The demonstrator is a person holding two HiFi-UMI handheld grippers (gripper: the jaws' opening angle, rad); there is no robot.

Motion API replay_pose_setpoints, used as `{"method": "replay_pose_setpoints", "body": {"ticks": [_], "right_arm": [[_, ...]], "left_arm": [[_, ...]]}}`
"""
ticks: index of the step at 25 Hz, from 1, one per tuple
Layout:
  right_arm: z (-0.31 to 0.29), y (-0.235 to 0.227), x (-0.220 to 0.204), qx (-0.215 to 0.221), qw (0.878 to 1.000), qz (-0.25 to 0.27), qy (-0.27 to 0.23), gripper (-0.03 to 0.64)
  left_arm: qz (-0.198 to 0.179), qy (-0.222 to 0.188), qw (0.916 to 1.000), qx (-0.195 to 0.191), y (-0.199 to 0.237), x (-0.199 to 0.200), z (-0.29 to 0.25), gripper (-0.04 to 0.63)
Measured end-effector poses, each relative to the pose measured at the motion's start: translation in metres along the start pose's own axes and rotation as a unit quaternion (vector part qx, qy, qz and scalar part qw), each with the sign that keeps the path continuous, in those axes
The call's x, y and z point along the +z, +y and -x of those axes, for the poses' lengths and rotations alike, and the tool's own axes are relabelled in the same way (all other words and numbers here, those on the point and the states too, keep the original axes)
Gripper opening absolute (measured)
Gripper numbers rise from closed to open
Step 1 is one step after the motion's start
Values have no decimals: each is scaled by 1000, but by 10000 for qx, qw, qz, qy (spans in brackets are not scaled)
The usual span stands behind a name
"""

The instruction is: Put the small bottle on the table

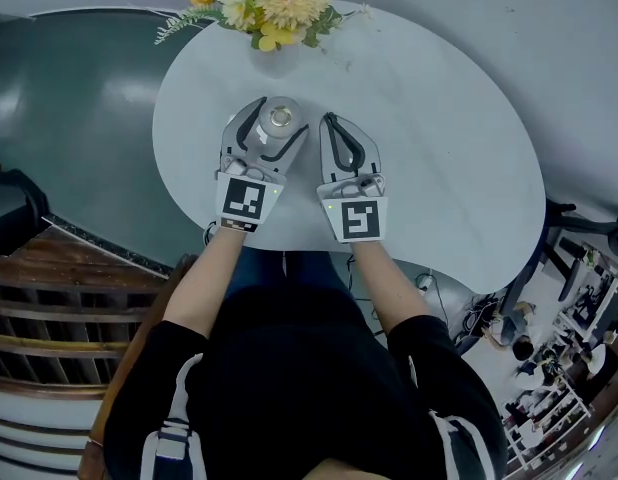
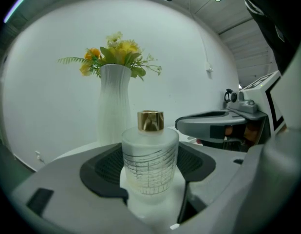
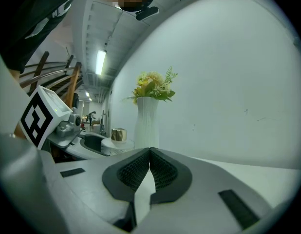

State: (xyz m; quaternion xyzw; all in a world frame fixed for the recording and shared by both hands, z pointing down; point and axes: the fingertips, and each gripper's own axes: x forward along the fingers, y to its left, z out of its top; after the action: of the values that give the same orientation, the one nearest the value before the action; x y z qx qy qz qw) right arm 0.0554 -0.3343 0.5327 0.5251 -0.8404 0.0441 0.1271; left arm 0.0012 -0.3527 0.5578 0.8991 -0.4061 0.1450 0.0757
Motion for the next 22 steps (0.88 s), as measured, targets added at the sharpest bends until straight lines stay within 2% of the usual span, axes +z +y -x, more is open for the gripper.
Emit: {"method": "replay_pose_setpoints", "body": {"ticks": [22], "right_arm": [[-13,-4,-18,-69,9995,-204,210,21]], "left_arm": [[-161,662,9977,-54,4,-42,-30,330]]}}
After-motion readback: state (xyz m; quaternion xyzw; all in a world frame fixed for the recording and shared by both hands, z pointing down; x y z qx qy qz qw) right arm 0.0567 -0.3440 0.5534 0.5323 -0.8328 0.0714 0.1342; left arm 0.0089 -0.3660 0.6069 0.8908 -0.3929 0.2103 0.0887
